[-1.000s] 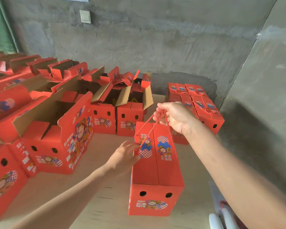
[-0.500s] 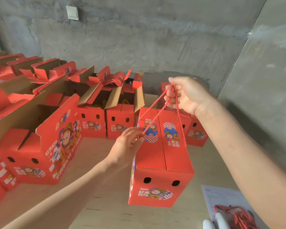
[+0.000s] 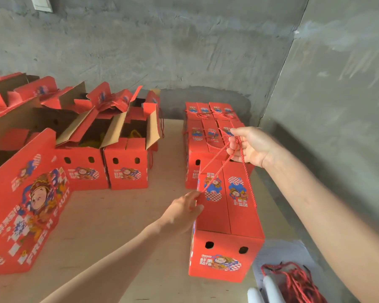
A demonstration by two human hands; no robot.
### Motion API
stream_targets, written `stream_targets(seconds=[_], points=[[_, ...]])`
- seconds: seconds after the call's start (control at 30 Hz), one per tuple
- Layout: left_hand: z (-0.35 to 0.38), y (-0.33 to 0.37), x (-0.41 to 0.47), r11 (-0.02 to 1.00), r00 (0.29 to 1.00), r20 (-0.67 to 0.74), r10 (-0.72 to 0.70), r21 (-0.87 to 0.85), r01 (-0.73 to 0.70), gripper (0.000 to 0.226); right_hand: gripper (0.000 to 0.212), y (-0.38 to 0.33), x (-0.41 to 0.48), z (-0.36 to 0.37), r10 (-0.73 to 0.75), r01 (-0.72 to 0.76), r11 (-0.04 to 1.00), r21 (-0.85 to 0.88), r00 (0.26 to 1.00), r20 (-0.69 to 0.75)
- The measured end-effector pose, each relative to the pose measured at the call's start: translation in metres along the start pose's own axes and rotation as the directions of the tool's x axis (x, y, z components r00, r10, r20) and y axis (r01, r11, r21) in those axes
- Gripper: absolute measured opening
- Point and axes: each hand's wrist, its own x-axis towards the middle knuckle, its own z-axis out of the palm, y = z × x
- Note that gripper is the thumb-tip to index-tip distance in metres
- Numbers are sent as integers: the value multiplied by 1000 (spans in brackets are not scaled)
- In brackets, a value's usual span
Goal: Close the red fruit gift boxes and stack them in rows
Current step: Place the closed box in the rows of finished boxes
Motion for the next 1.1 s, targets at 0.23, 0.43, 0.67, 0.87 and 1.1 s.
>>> stream_targets(seconds=[0.23,0.43,0.67,0.87,1.1], points=[[44,19,38,997,996,76,-56,-56,60,52,28,6,23,-50,40,-39,999,15,992,-120],[78,36,63,993,992,100,-75,-79,83,55,29,16,46,-85,2,4,1000,31,981,-195],[98,56,87,998,996,78,-51,-35,54,53,25,23,66,-106,-91,100,995,26,968,-235],[112,67,99,999,999,34,-34,-37,35,52,26,22,74,-119,-135,152,987,44,956,-262],[118,67,116,997,996,28,-82,7,82,48,24,36,85,-130,-237,208,966,-151,948,-212]])
